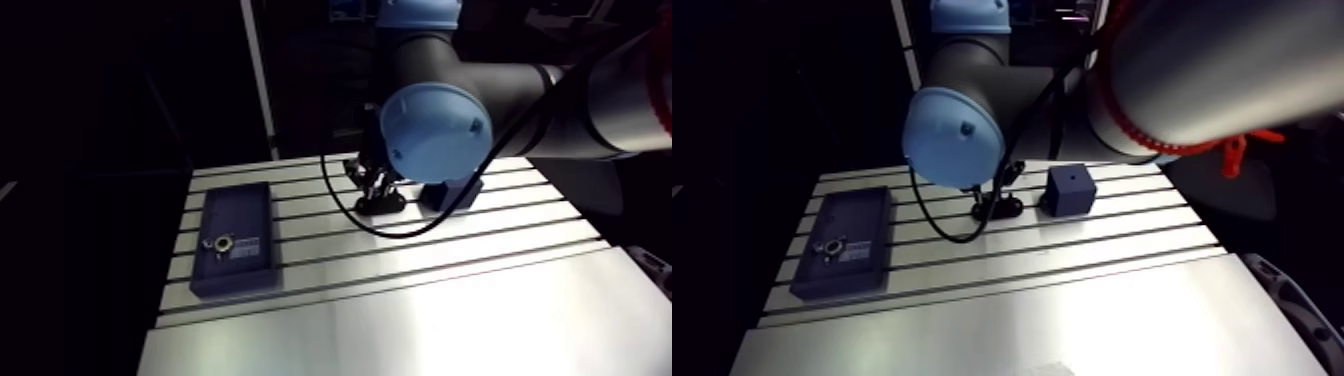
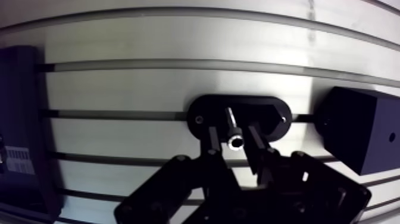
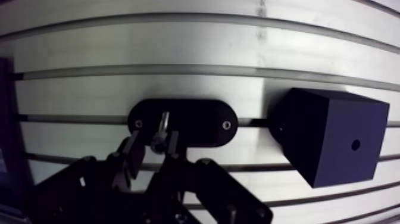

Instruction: Pick up the M10 bolt and insert it into the hole until fully seated.

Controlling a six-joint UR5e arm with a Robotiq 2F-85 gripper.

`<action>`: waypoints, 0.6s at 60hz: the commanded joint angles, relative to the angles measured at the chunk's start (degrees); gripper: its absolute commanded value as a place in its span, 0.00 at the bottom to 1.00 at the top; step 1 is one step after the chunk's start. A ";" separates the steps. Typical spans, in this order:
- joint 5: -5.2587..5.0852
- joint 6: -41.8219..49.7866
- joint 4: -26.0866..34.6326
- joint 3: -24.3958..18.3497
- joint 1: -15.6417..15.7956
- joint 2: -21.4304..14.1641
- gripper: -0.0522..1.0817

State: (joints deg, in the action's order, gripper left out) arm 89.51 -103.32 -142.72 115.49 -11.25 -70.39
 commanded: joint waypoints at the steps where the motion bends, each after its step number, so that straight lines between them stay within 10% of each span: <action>1: 0.00 0.00 0.02 -0.05 -0.07 0.04 0.63; 36: -0.01 -0.09 0.10 -0.13 -0.09 -0.14 0.66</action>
State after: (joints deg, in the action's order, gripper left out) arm 89.49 -103.40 -142.62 115.40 -11.34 -70.48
